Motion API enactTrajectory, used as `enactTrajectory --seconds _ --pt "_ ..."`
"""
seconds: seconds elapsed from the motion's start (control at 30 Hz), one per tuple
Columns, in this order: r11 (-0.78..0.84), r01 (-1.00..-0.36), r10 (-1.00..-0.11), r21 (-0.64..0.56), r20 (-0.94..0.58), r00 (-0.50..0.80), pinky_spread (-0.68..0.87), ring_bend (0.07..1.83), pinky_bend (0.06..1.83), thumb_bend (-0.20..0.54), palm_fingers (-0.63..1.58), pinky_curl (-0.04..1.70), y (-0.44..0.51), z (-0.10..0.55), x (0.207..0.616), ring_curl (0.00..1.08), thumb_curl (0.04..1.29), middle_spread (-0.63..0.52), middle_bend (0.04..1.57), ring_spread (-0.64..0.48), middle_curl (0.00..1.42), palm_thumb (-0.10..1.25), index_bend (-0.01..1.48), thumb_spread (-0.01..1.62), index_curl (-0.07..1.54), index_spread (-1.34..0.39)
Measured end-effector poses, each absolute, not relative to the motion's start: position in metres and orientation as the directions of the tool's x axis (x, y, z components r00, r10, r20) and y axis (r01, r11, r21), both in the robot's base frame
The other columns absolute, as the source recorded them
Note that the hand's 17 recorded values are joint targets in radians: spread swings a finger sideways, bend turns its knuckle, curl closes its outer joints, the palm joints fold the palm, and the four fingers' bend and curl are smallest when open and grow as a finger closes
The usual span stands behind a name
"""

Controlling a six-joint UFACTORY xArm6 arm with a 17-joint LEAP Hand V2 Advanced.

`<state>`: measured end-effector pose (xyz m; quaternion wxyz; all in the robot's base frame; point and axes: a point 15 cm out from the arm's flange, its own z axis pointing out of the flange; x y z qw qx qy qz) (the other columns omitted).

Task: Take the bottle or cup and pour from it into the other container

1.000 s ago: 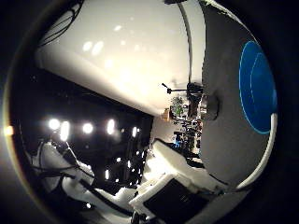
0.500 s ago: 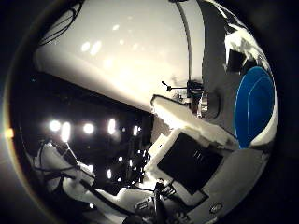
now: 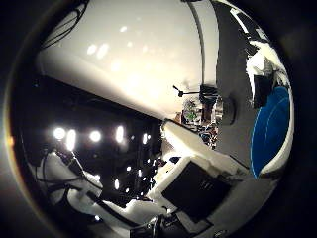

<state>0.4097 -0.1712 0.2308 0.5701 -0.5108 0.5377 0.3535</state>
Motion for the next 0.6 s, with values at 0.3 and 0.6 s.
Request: enactTrajectory --seconds 0.3,0.6 --pt "0.207 -0.946 -0.181 -0.250 -0.960 0.214 -0.19 1.74 1.63 -0.014 0.54 0.87 -0.170 0.261 0.408 0.70 0.39 -0.18 1.57 -0.22 0.75 0.74 0.15 1.06 0.20 -0.25" --pt "0.176 -0.941 -0.247 -0.290 -0.938 0.243 -0.19 1.75 1.63 -0.010 0.49 0.96 -0.162 0.300 0.410 0.72 0.58 -0.19 1.53 -0.23 0.77 0.97 0.17 0.91 0.25 -0.25"
